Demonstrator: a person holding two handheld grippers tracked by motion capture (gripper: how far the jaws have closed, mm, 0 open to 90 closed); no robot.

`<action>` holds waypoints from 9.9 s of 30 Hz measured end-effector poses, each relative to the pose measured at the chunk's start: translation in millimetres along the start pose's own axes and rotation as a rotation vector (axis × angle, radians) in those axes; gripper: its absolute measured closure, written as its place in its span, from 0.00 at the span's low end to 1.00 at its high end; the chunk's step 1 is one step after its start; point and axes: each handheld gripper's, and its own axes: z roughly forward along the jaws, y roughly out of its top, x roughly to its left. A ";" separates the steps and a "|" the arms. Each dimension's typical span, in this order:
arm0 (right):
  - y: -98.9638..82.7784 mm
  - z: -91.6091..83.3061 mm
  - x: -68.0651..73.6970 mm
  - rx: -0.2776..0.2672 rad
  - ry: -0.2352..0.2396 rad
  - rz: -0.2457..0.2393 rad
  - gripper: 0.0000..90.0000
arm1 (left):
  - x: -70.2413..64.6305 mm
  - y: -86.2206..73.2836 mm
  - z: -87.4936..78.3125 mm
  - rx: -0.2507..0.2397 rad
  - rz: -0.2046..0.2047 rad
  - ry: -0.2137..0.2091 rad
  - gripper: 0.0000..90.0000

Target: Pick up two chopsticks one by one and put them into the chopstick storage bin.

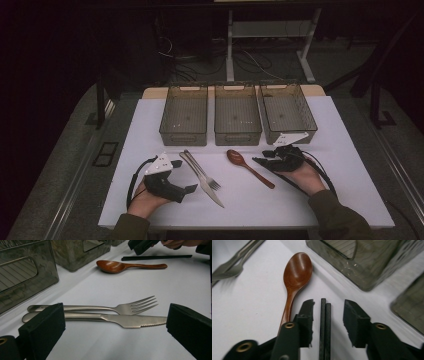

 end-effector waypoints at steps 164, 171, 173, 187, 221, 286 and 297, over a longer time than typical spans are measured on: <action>34.5 -48.8 0.0 -0.103 -0.003 0.034 0.95 | -6.5 -0.3 6.4 -0.010 0.006 -0.032 0.00; 51.5 -35.4 1.6 -0.101 -0.005 0.042 0.95 | -6.1 -0.3 6.4 -0.014 0.004 -0.033 0.00; 58.2 -30.4 2.5 -0.097 -0.005 0.035 0.95 | -6.2 -0.2 6.4 -0.013 0.005 -0.034 0.00; 108.4 6.9 11.2 -0.084 -0.012 0.046 0.95 | -6.1 -0.1 5.7 -0.023 -0.004 -0.036 0.00; 202.9 127.0 39.4 0.040 -0.045 0.089 0.95 | -6.1 0.9 4.7 -0.033 -0.002 -0.051 0.00; 78.1 -14.4 27.3 -0.147 0.109 0.020 0.39 | -8.0 -0.3 5.9 -0.019 0.003 -0.052 0.00; 28.8 -37.1 24.6 -0.094 0.073 0.021 0.37 | -7.1 0.4 8.2 -0.017 0.003 -0.058 0.00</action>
